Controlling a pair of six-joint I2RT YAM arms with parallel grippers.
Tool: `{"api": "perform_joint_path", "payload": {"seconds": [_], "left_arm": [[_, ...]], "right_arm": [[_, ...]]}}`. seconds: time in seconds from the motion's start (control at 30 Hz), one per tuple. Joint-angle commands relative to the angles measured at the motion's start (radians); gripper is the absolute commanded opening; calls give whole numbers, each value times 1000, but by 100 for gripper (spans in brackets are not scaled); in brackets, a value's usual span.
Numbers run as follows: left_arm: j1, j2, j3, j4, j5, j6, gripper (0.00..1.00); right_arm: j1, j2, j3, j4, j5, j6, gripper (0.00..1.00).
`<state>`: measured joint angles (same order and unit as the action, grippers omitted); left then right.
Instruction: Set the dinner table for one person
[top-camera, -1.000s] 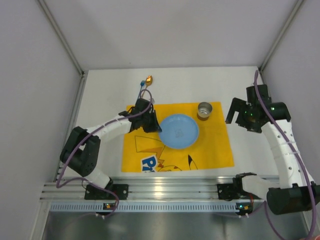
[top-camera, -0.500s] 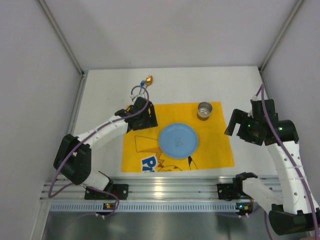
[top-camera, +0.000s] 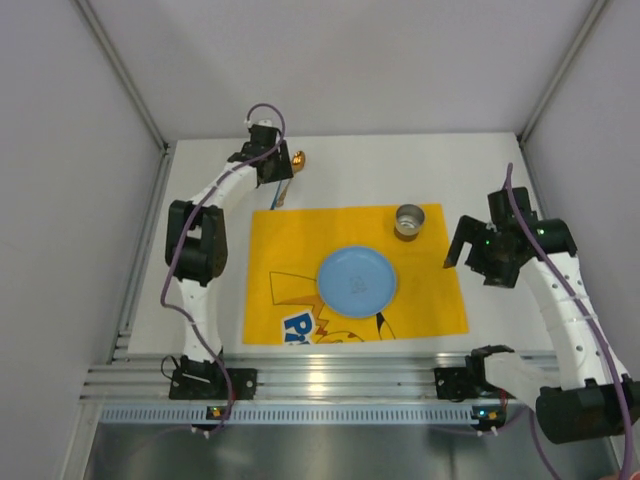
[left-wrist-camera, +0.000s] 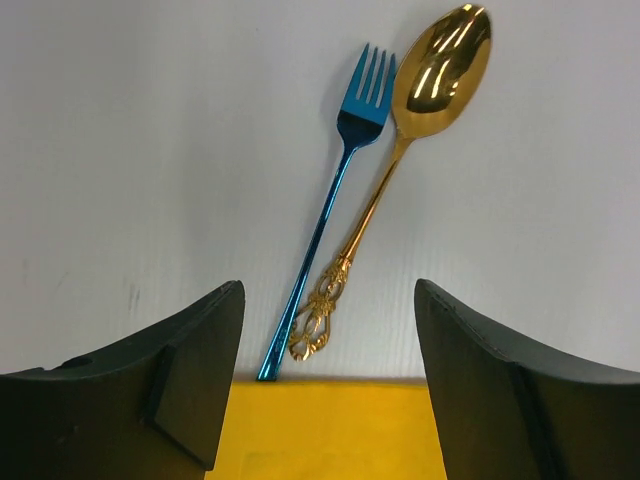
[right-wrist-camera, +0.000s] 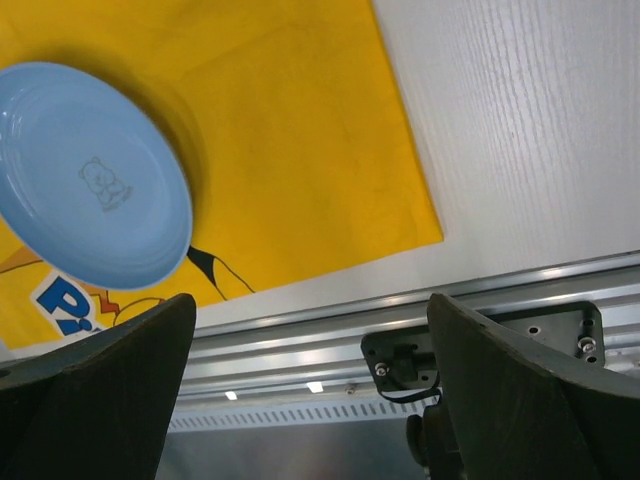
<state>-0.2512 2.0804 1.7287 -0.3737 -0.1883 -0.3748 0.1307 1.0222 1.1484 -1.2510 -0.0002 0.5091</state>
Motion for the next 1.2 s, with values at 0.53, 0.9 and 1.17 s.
{"api": "perform_joint_path", "payload": {"seconds": [0.53,0.9,1.17], "left_arm": [[66,383,351,-48,36,45,55],[66,341,353,-90,-13,74,0],[107,69,379,-109,4,40,0]], "right_arm": [[7,286,165,88,28,43,100],[7,312,151,119,5,16,100],[10,248,82,153,-53,-10,100]]}}
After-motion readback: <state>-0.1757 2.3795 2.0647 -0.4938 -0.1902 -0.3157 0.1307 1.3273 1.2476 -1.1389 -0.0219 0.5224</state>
